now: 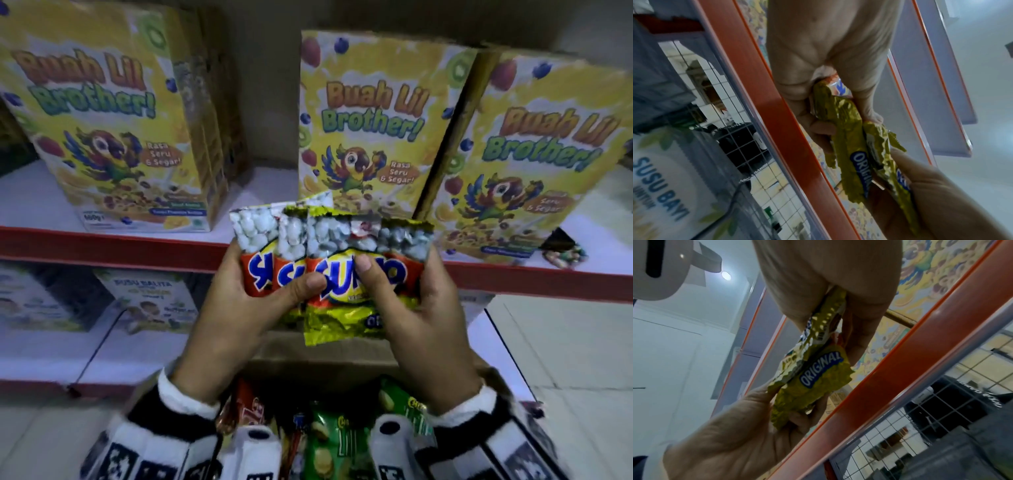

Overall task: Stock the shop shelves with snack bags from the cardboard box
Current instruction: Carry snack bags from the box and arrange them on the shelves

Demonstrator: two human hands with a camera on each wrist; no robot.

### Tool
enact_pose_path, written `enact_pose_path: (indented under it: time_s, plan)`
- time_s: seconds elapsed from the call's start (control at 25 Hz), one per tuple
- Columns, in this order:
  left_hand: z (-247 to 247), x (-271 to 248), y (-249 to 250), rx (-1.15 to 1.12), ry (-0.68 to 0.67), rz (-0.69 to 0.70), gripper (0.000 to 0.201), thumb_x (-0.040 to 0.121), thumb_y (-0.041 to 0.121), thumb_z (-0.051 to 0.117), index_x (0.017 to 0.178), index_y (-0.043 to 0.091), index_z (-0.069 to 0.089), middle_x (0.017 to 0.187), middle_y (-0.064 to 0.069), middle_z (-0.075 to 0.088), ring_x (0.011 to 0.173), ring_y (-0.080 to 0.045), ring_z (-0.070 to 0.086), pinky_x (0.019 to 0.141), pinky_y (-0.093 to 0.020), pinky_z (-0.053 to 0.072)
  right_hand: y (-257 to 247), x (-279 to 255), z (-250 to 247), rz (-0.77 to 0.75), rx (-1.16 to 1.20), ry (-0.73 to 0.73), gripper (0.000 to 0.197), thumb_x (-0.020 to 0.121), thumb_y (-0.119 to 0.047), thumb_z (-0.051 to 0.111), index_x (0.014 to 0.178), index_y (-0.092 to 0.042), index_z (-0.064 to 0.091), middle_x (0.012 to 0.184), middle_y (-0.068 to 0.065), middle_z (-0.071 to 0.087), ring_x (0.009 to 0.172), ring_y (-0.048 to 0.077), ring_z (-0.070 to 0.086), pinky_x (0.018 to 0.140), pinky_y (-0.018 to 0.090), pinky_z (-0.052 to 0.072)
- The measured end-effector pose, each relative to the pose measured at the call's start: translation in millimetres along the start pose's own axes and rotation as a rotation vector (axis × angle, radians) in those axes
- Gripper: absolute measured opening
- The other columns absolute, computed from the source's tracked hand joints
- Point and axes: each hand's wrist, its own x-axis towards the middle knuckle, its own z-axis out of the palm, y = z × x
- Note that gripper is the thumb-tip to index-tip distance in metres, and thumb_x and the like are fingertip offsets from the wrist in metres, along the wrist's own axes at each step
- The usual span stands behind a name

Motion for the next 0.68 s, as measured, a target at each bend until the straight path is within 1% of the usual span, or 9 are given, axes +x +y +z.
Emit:
enact_pose_path:
  time_s: [0.08,0.16,0.24,0.28,0.36,0.48,0.56,0.64,0.68]
  plan:
    - [3,-7,27,-0.009,0.024,-0.067,0.071,0.052,0.039,0.085,0.116,0.031,0.056,0.103,0.015,0.073,0.093,-0.005,0.07,0.068,-0.015,0.055,-28,4,-2,0.087,-0.035,-0.02,0.031,0.081,-0.044,0.063,0.104,-0.025,0.058,0.093,-0.013,0.071,0.083,0.003,0.069,0.069,0.023,0.055]
    - [7,-9,69,-0.013,0.017,-0.112,0.067,0.052,0.037,0.08,0.115,0.031,0.055,0.104,0.016,0.073,0.093,-0.005,0.07,0.068,-0.014,0.054,-72,13,-8,0.1,-0.075,-0.043,0.027,0.082,-0.044,0.061,0.101,-0.025,0.058,0.088,-0.017,0.071,0.076,-0.001,0.068,0.063,0.016,0.052]
    - [13,-6,124,-0.024,0.013,-0.137,0.067,0.053,0.035,0.08,0.116,0.028,0.056,0.106,0.012,0.073,0.095,-0.009,0.07,0.069,-0.017,0.055,-126,27,-14,0.088,-0.088,-0.055,0.02,0.084,-0.04,0.06,0.099,-0.026,0.057,0.085,-0.019,0.07,0.073,-0.002,0.067,0.06,0.012,0.049]
    - [15,-6,147,-0.033,0.009,-0.132,0.07,0.053,0.035,0.081,0.118,0.025,0.057,0.107,0.008,0.073,0.097,-0.012,0.07,0.07,-0.018,0.055,-148,31,-15,0.083,-0.083,-0.055,0.021,0.085,-0.039,0.06,0.1,-0.025,0.057,0.085,-0.019,0.07,0.074,-0.002,0.067,0.061,0.011,0.049]
    - [21,0,217,-0.045,-0.025,-0.149,0.084,0.048,0.043,0.088,0.122,0.018,0.056,0.11,0.004,0.072,0.099,-0.015,0.07,0.073,-0.021,0.056,-213,48,-23,0.08,-0.078,-0.042,0.028,0.086,-0.038,0.06,0.104,-0.017,0.058,0.087,-0.017,0.07,0.076,-0.001,0.068,0.062,0.011,0.049]
    - [29,6,331,-0.027,-0.066,-0.168,0.098,0.04,0.056,0.089,0.123,0.019,0.055,0.11,0.003,0.073,0.099,-0.016,0.07,0.077,-0.026,0.058,-315,74,-35,0.077,-0.047,-0.052,0.032,0.085,-0.038,0.061,0.105,-0.013,0.058,0.089,-0.013,0.071,0.077,0.001,0.069,0.062,0.01,0.05]
    - [33,16,399,-0.027,-0.098,-0.153,0.098,0.041,0.053,0.089,0.125,0.018,0.054,0.112,0.001,0.072,0.101,-0.019,0.07,0.081,-0.03,0.058,-379,101,-41,0.05,-0.047,-0.061,0.031,0.085,-0.04,0.061,0.107,-0.018,0.058,0.092,-0.014,0.071,0.079,0.0,0.069,0.062,0.01,0.051]
    - [38,26,452,-0.048,-0.109,-0.117,0.092,0.045,0.045,0.091,0.124,0.018,0.053,0.112,0.0,0.072,0.1,-0.019,0.07,0.076,-0.028,0.058,-431,128,-45,0.018,-0.05,-0.089,0.031,0.084,-0.045,0.06,0.107,-0.025,0.057,0.095,-0.015,0.071,0.081,0.0,0.069,0.064,0.013,0.053]
    - [40,32,479,-0.07,-0.12,-0.104,0.085,0.05,0.037,0.09,0.124,0.018,0.053,0.112,-0.001,0.072,0.099,-0.02,0.07,0.073,-0.026,0.058,-459,143,-47,0.001,-0.061,-0.099,0.028,0.084,-0.045,0.06,0.105,-0.027,0.057,0.095,-0.015,0.071,0.08,0.001,0.069,0.065,0.016,0.054]
